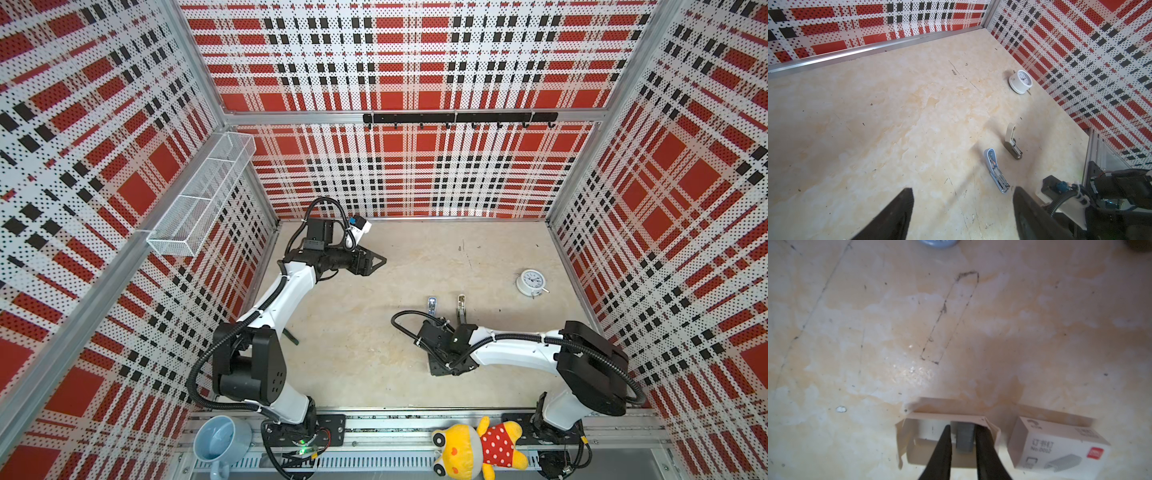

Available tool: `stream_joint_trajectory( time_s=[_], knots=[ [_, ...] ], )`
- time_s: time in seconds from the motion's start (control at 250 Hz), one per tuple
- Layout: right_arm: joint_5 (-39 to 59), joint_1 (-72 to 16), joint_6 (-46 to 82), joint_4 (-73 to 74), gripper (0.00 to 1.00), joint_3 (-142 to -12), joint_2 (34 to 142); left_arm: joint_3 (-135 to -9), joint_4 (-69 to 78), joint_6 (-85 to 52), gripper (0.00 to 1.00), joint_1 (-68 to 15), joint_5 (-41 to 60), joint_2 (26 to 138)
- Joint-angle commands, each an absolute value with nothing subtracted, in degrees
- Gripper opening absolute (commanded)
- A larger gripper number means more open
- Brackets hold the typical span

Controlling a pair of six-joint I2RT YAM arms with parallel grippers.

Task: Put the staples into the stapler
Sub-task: 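Lower the right gripper into the staple box around a staple strip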

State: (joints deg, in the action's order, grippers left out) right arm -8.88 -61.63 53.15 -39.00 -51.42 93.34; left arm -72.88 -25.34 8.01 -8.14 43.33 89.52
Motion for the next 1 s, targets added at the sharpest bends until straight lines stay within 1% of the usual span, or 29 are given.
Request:
stream_joint_trajectory(
  time_s=[0.0, 0.284, 0.664, 0.852, 0.996],
  knots=[
    [-9.6, -61.4, 53.1, -38.3, 0.24, -51.6, 94.3, -72.4, -25.7, 8.6, 0.78, -7.5, 44.4, 89.5],
    [-9.4, -61.4, 53.3, -37.2, 0.21, -50.8, 94.2, -72.3, -25.8, 8.5, 0.78, -7.5, 44.5, 89.8],
    [-9.1, -61.3, 53.3, -37.1, 0.21, -50.6, 94.8, -72.1, -25.7, 8.5, 0.78, -7.5, 44.6, 89.7],
    [-9.1, -61.3, 53.4, -37.1, 0.25, -50.4, 95.2, -71.7, -25.6, 8.7, 0.78, -7.5, 44.7, 89.4],
    [-9.1, -61.3, 53.3, -36.7, 0.24, -50.4, 95.5, -71.5, -25.6, 8.7, 0.78, -7.5, 44.6, 89.3]
  ],
)
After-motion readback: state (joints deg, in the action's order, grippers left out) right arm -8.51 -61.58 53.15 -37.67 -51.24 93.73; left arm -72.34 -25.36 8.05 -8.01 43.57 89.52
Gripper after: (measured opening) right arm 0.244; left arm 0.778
